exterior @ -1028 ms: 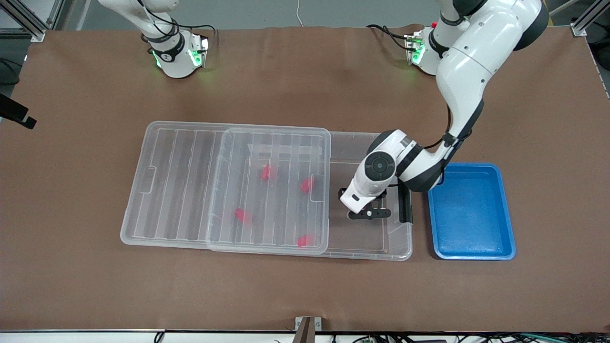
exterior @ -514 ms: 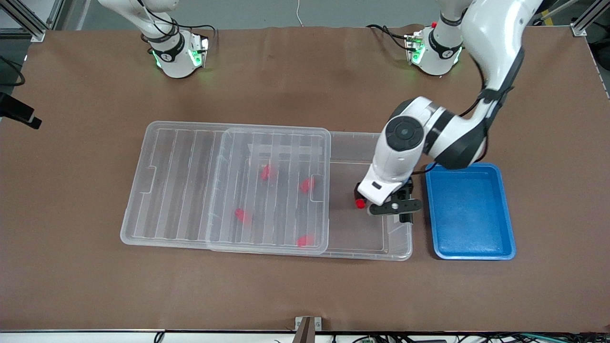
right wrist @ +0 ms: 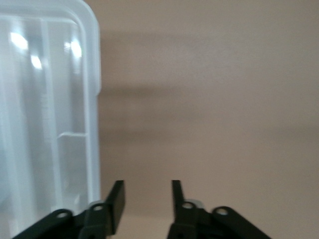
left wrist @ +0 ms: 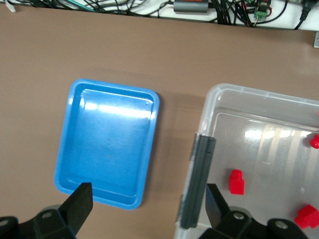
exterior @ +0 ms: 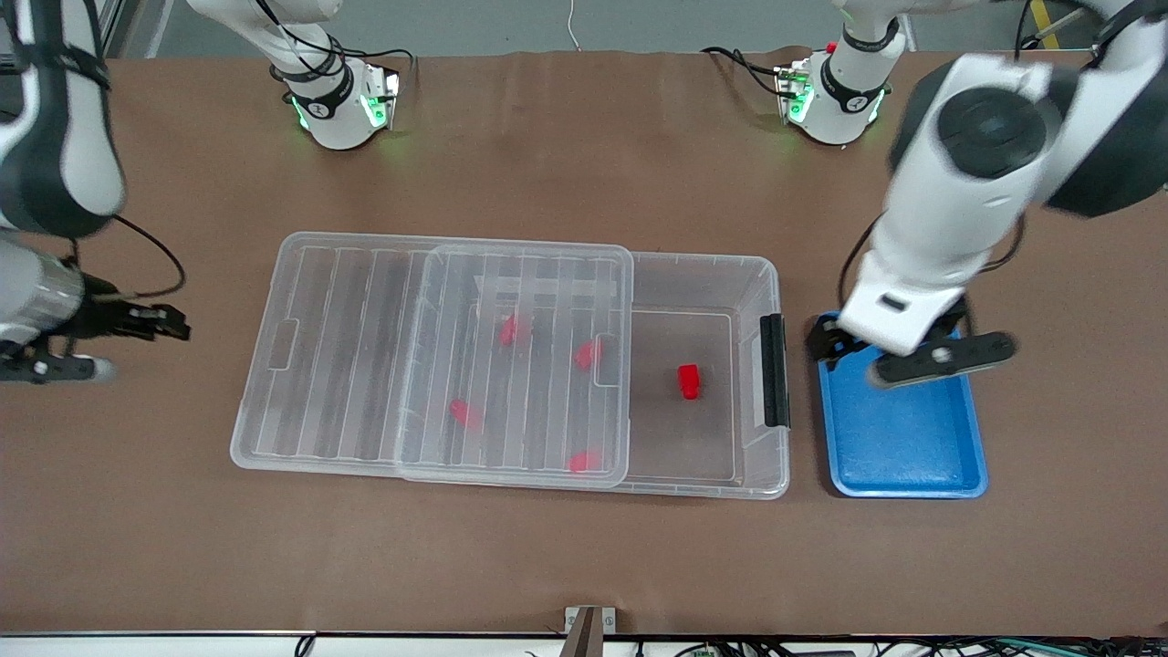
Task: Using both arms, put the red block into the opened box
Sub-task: 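Raise the left gripper away while the right gripper hooks the lid edge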
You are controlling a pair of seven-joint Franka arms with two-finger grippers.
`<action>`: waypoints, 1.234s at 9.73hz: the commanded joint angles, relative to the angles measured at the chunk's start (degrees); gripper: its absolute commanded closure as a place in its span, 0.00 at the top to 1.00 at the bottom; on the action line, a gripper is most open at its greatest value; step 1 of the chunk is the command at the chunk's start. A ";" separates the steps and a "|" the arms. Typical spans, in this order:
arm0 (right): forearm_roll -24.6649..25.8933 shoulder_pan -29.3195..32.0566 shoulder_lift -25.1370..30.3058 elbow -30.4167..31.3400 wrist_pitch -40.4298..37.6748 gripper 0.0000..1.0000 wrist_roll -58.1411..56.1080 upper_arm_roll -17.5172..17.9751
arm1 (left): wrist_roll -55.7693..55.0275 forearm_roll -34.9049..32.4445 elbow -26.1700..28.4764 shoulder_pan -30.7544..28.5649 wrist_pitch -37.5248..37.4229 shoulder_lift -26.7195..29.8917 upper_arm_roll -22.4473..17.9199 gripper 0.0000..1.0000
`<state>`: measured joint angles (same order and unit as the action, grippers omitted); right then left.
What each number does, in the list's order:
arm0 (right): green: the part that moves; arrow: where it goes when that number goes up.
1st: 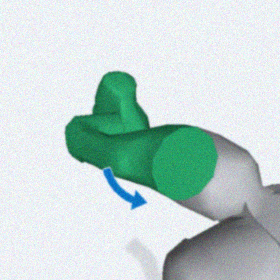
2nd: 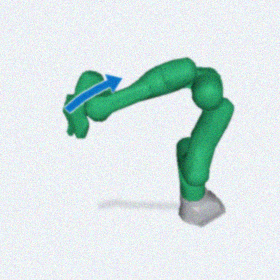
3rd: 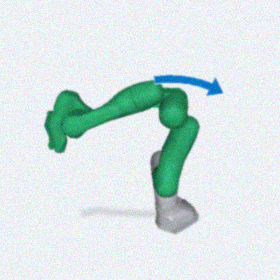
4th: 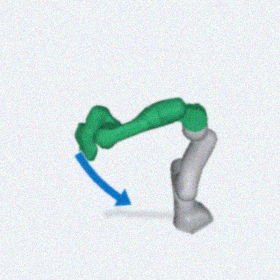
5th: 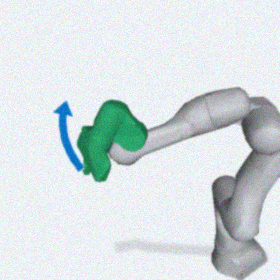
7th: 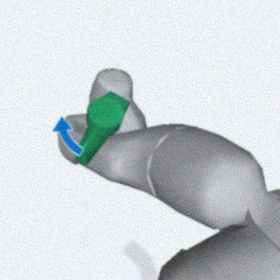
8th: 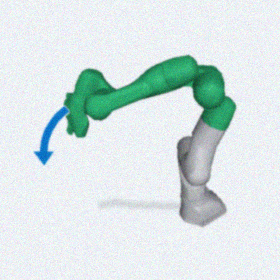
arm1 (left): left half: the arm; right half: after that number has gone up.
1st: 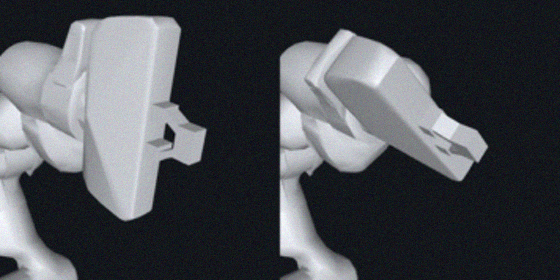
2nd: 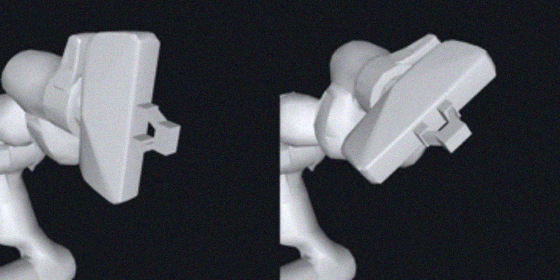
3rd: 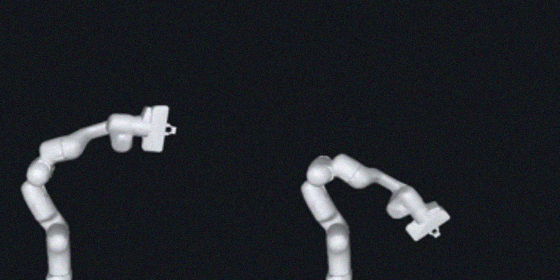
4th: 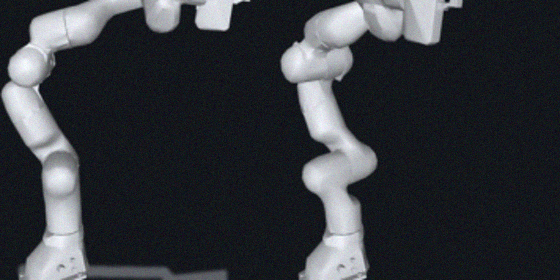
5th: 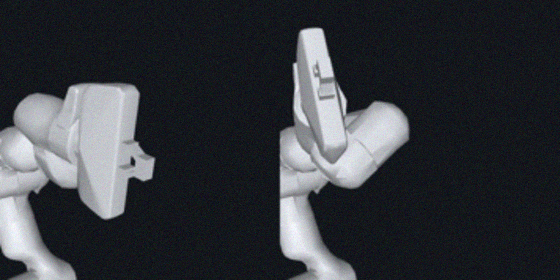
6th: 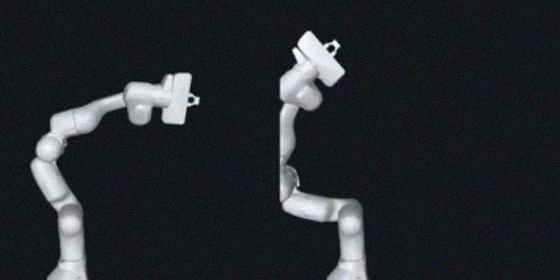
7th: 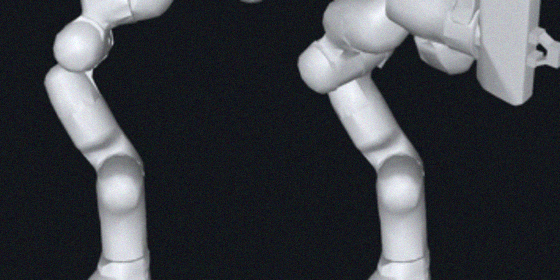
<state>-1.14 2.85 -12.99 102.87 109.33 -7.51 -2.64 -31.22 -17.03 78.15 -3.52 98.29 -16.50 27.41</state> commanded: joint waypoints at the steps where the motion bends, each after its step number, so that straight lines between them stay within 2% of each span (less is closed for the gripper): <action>1: -2.54 -0.91 2.97 8.73 4.47 0.00 -1.81 0.09 | 11.03 6.99 1.04 -6.91 -3.88 3.21 0.19 1.00; 2: -4.73 -1.96 2.97 9.71 5.36 0.00 -1.81 0.09 | 13.18 7.71 1.04 -9.11 -5.73 4.27 0.36 1.00; 4: -5.28 -3.81 2.71 11.82 8.78 0.00 -1.81 0.18 | 16.35 10.34 0.95 -11.67 -8.12 6.90 -0.08 1.00; 5: -5.36 -4.34 2.71 13.05 10.45 0.00 -1.72 0.52 | 18.02 11.48 1.48 -11.34 -8.21 9.36 -1.82 1.00; 6: -5.71 -4.69 2.71 13.15 10.64 0.00 -1.64 0.70 | 19.51 12.11 2.09 -8.90 -9.60 11.12 -5.75 1.00; 7: -7.37 -5.13 2.62 13.06 10.47 0.00 -1.63 1.75 | 22.75 12.98 2.53 -4.70 -11.44 12.70 -11.97 1.00; 9: -8.78 -5.66 2.01 12.63 10.64 0.00 -0.94 4.64 | 28.38 15.87 7.26 -0.62 -11.46 16.74 -19.56 1.00; 10: -9.58 -5.75 1.92 12.45 10.81 0.00 -0.93 5.88 | 29.53 16.24 9.98 0.26 -11.46 18.94 -21.16 1.00; 12: -10.02 -5.93 -0.18 10.35 10.90 0.00 -0.76 8.78 | 29.63 16.24 11.59 0.36 -12.68 20.28 -21.17 1.00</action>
<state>-9.66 -3.14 -12.62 113.60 119.64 -8.46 4.36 -2.16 -1.62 85.45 -3.96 86.19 1.93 6.84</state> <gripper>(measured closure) 0.991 0.000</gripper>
